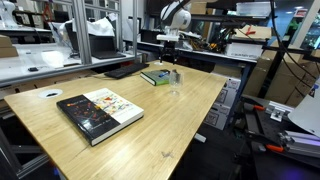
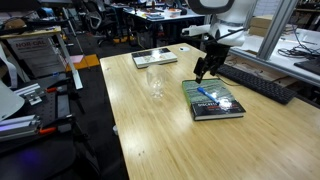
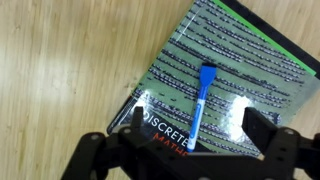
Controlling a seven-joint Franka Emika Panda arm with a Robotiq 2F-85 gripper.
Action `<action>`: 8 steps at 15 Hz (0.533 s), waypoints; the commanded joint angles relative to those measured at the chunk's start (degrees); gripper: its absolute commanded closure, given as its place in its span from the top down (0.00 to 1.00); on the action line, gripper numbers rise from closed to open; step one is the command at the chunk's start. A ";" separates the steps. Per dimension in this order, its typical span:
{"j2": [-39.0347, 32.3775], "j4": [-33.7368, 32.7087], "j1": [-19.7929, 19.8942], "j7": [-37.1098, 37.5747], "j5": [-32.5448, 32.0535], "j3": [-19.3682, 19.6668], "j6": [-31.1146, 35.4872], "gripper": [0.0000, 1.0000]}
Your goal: Put the pen on the book in the glass
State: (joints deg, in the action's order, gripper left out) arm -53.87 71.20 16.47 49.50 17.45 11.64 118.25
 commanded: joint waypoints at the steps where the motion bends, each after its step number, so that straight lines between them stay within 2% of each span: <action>1: -4.64 -7.36 4.36 -3.31 2.33 -2.62 -4.98 1.00; 8: -10.82 -15.33 4.72 0.51 3.82 -4.34 -5.77 1.00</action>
State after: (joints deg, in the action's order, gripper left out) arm -61.80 61.37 20.45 48.40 20.29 8.34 115.17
